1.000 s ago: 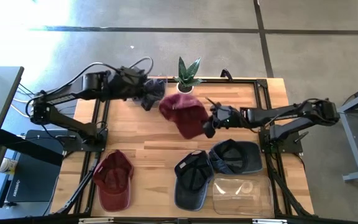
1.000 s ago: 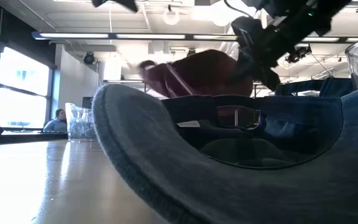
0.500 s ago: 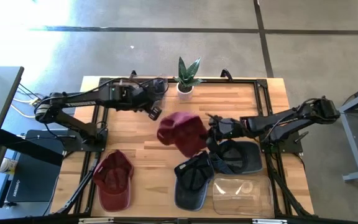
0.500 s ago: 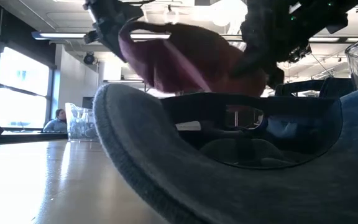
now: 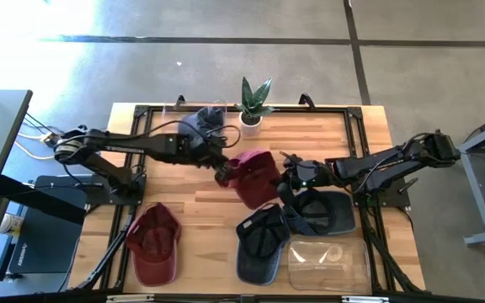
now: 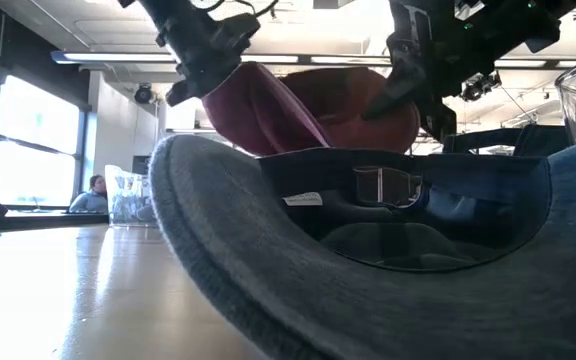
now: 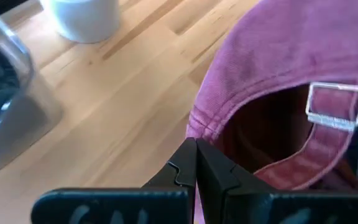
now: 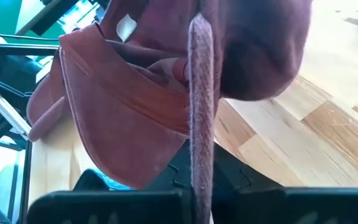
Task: Pick & Place hat
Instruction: Put the top red cap into the bottom transparent bin
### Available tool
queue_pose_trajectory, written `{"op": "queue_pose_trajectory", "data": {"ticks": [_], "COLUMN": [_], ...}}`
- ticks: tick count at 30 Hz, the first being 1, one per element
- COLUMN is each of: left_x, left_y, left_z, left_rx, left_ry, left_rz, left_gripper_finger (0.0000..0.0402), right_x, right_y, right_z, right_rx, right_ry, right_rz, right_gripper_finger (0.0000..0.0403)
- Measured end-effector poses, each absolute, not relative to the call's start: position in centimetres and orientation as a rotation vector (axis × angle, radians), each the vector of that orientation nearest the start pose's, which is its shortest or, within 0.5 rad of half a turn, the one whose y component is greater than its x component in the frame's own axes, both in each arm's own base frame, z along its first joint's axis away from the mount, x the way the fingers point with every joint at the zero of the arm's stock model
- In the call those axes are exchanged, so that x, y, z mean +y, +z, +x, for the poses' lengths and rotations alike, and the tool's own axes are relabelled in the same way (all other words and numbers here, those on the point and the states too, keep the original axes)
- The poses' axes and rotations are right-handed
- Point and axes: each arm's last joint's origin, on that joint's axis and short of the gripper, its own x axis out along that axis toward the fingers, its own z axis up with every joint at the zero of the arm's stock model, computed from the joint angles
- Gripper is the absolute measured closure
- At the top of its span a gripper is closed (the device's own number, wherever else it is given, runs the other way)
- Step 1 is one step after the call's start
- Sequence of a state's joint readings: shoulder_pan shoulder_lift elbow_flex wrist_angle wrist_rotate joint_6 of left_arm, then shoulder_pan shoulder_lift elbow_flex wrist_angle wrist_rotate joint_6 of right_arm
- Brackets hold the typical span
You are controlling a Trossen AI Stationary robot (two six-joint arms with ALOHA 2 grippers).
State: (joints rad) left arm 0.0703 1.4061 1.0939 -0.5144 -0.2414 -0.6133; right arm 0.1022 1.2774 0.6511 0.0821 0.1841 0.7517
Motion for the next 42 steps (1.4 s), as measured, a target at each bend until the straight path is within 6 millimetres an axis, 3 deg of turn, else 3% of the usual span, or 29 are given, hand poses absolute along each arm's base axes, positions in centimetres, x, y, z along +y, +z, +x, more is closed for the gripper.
{"op": "queue_pose_trajectory", "data": {"ticks": [9, 13, 21, 25, 28, 31, 35, 39, 42], "left_x": [2.6, 2.5, 2.5, 2.8, 2.7, 2.4, 2.2, 2.6, 2.7], "left_y": [28.8, 30.2, 37.3, 38.5, 38.5, 38.7, 39.2, 37.3, 35.5], "left_z": [33.1, 33.5, 28.8, 27.0, 26.8, 27.4, 27.7, 29.5, 30.7], "left_rx": [0.401, 0.339, 0.524, 0.675, 0.719, 0.701, 0.652, 0.738, 0.835], "left_ry": [0.259, 0.204, 0.316, 0.453, 0.391, 0.247, 0.119, 0.175, 0.178], "left_rz": [-0.539, -0.544, -0.371, -0.252, -0.155, -0.077, 0.051, 0.125, 0.146], "left_gripper_finger": [0.0402, 0.0402, 0.0402, 0.0401, 0.0392, 0.0355, 0.0269, 0.0185, 0.0152], "right_x": [2.2, 2.2, 2.6, 2.6, 2.6, 2.6, 2.6, 2.6, 2.6], "right_y": [21.5, 21.6, 21.6, 21.7, 21.8, 21.9, 22.0, 22.0, 22.0], "right_z": [26.1, 26.1, 26.1, 26.2, 26.2, 26.2, 26.3, 26.3, 26.3], "right_rx": [0.447, 0.435, 0.430, 0.421, 0.409, 0.405, 0.393, 0.388, 0.385], "right_ry": [-0.263, -0.260, -0.246, -0.242, -0.235, -0.232, -0.231, -0.243, -0.251], "right_rz": [0.662, 0.673, 0.670, 0.673, 0.676, 0.671, 0.676, 0.734, 0.777], "right_gripper_finger": [0.0387, 0.0384, 0.0391, 0.0381, 0.0387, 0.0395, 0.0390, 0.0384, 0.0394]}}
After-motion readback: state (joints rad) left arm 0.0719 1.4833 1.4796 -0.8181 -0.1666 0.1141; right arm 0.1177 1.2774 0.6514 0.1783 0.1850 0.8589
